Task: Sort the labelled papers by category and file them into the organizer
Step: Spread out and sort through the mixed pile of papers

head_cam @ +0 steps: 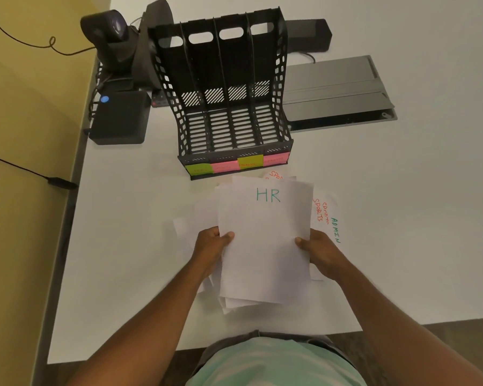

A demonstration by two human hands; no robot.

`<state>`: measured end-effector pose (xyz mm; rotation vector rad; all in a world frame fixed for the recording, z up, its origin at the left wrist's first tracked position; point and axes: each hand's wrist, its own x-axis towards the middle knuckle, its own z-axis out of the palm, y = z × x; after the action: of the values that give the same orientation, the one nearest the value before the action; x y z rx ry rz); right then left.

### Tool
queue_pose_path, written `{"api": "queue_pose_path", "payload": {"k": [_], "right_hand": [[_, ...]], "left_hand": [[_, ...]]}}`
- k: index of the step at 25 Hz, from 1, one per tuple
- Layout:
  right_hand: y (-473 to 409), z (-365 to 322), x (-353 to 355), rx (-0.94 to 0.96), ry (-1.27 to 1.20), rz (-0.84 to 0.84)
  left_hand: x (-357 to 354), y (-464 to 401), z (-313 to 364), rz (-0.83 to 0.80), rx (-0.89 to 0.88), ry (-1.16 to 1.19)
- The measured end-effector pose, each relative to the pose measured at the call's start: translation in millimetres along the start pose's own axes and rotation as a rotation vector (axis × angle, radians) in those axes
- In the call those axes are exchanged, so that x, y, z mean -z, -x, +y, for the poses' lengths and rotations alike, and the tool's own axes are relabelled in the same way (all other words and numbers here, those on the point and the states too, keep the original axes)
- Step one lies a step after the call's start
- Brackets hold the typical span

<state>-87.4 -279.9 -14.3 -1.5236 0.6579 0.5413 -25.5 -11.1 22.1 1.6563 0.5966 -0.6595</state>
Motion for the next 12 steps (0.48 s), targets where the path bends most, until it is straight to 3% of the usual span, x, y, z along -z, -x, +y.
{"api": "queue_pose_path", "payload": {"k": [6, 9, 12], "right_hand": [[5.8, 1.1, 37.0, 0.037, -0.025, 0.252], [21.0, -12.8, 63.3, 0.105, -0.116, 0.136], [10.4, -21.0, 47.7, 0.043, -0.147, 0.089]], "left_hand": [[17.1, -12.0, -9.4, 0.073, -0.013, -0.07], [24.7, -14.1, -9.2, 0.069, -0.008, -0.054], [18.5, -10.8, -6.5, -0.001, 0.018, -0.01]]}}
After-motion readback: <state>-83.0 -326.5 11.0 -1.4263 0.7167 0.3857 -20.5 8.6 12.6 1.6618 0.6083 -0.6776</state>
